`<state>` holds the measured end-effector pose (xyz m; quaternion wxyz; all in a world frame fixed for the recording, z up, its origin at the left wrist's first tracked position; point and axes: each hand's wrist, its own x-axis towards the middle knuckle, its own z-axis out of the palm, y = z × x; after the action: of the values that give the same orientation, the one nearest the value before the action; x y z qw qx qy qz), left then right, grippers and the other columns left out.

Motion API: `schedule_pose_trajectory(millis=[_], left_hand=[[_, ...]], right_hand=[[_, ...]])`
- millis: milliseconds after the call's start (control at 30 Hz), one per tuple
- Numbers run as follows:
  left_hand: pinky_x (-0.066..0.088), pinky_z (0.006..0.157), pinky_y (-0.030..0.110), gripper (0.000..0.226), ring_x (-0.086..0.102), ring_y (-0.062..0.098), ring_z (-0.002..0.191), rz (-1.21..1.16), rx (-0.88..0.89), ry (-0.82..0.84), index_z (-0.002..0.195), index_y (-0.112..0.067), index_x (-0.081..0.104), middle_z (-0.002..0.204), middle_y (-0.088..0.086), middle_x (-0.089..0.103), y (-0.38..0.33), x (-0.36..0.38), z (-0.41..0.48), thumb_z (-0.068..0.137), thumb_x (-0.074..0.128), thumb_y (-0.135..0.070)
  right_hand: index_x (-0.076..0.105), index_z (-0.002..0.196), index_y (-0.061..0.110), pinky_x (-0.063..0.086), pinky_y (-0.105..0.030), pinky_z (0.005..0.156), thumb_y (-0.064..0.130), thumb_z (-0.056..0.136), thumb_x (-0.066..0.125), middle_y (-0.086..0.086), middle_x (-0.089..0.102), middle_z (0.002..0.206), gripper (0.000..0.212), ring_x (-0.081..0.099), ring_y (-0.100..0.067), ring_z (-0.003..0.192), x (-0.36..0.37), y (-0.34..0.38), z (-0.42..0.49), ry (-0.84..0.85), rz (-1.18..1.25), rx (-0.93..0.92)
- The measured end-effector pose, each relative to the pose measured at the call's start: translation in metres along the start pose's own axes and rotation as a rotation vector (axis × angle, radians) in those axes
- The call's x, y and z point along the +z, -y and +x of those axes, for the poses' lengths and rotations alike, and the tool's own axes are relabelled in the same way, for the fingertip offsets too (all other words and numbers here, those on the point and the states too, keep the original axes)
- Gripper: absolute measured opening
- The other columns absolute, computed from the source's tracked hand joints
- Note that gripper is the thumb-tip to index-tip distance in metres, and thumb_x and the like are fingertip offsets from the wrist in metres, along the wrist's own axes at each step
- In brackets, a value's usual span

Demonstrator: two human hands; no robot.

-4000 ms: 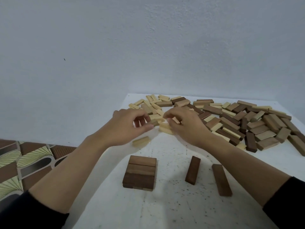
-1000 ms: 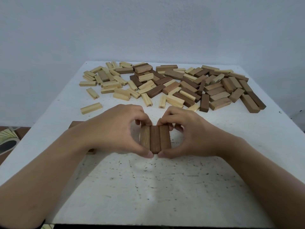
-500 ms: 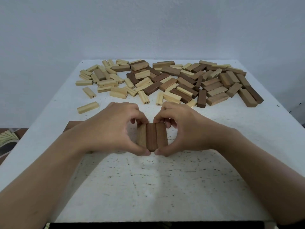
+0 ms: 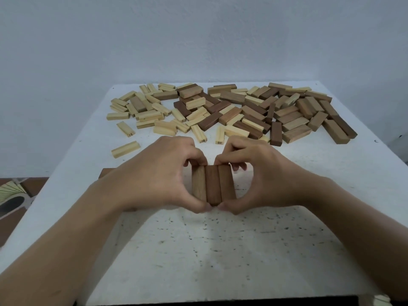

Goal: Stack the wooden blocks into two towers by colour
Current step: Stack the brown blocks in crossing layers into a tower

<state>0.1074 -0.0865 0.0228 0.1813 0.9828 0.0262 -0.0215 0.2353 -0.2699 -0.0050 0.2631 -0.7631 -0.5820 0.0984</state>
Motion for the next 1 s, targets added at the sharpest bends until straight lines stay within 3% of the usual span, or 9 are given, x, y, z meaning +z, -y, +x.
schedule_pose_trajectory(millis=[200,333,467,600,767,1000], left_hand=[[0.042,0.078,0.021,0.063,0.050,-0.001,0.097,0.036,0.036,-0.028,0.099,-0.039,0.069,0.092,-0.019,0.056,0.012,-0.035,-0.011,0.048,0.089,-0.070],[0.046,0.077,0.026,0.064,0.052,0.000,0.096,0.069,0.025,-0.025,0.098,-0.041,0.068,0.092,-0.020,0.056,0.031,-0.057,-0.020,0.046,0.088,-0.072],[0.047,0.076,0.029,0.063,0.056,0.001,0.095,0.034,0.003,-0.015,0.093,-0.042,0.068,0.094,-0.022,0.056,0.058,-0.074,-0.030,0.041,0.080,-0.076],[0.045,0.080,0.029,0.063,0.055,0.002,0.100,0.005,-0.016,0.030,0.095,-0.043,0.069,0.099,-0.024,0.059,0.083,-0.083,-0.043,0.042,0.082,-0.074],[0.040,0.075,0.019,0.061,0.054,0.001,0.102,0.000,-0.058,0.056,0.098,-0.041,0.070,0.098,-0.021,0.057,0.102,-0.076,-0.056,0.047,0.096,-0.061],[0.042,0.077,0.020,0.063,0.053,0.001,0.102,0.016,-0.061,0.067,0.103,-0.040,0.068,0.096,-0.018,0.058,0.111,-0.070,-0.060,0.050,0.095,-0.061]], right_hand=[[0.073,0.108,0.025,0.040,-0.016,0.071,0.058,0.061,0.087,0.007,0.055,0.097,0.059,0.049,-0.012,0.091,-0.008,0.027,0.011,-0.069,0.010,-0.018],[0.073,0.107,0.028,0.035,-0.016,0.069,0.064,0.062,0.084,0.011,0.050,0.096,0.059,0.045,-0.006,0.090,-0.007,0.051,0.037,-0.034,-0.044,0.012],[0.076,0.098,0.023,0.034,-0.016,0.074,0.056,0.065,0.088,0.005,0.051,0.093,0.049,0.042,-0.007,0.089,0.004,0.071,0.063,-0.052,-0.020,0.007],[0.076,0.100,0.021,0.035,-0.017,0.075,0.058,0.065,0.088,0.001,0.052,0.097,0.052,0.042,-0.009,0.089,0.022,0.086,0.082,-0.029,-0.008,0.034],[0.076,0.099,0.022,0.036,-0.018,0.072,0.056,0.064,0.089,0.003,0.050,0.096,0.051,0.043,-0.009,0.090,0.037,0.095,0.093,0.040,0.037,0.064],[0.076,0.105,0.023,0.039,-0.021,0.073,0.056,0.064,0.090,0.004,0.051,0.097,0.054,0.046,-0.009,0.091,0.045,0.100,0.097,0.068,0.020,0.104]])
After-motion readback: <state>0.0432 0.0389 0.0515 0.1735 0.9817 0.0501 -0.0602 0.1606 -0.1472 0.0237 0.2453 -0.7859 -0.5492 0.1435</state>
